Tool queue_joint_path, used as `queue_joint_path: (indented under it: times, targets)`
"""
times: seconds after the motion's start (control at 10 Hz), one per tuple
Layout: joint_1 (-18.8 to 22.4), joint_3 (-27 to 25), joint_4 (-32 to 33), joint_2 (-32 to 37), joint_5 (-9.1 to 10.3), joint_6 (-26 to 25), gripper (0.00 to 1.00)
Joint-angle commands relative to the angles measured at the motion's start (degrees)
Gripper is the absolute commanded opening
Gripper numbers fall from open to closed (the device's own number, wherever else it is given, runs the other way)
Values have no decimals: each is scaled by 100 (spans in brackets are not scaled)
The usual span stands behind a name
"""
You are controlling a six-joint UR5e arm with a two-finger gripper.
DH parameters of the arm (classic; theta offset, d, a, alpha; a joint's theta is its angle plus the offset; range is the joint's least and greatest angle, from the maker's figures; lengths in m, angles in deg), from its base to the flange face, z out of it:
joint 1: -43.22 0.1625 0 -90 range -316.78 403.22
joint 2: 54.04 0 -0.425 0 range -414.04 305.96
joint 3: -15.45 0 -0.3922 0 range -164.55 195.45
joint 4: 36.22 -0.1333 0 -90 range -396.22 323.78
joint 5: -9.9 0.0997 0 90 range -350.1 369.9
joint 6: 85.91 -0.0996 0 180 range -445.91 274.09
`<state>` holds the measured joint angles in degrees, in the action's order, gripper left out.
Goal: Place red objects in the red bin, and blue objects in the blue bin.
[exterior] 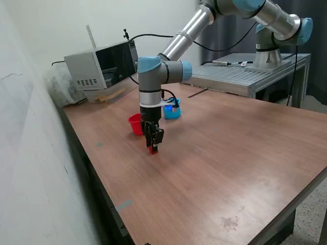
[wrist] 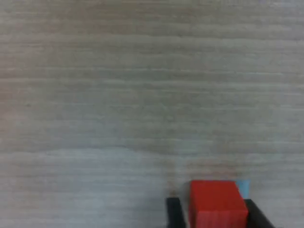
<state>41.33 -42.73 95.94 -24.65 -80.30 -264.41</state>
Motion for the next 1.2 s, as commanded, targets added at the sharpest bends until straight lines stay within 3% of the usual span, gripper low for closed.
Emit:
queue_joint_path:
  times: [0.0, 0.2, 0.4, 0.6, 0.8, 1.1]
  targets:
    - [-5, -10, -41, -3, -14, 43, 0]
    - [13, -176, -67, 319, -250, 201, 0]
    - [91, -999, -94, 1424, -234, 210, 0]
    - [110, -1511, -427, 2243, -217, 324, 0]
    - [14, -1566, -437, 2387, -225, 447, 0]
    - [-890, -1207, -437, 1924, -208, 509, 0]
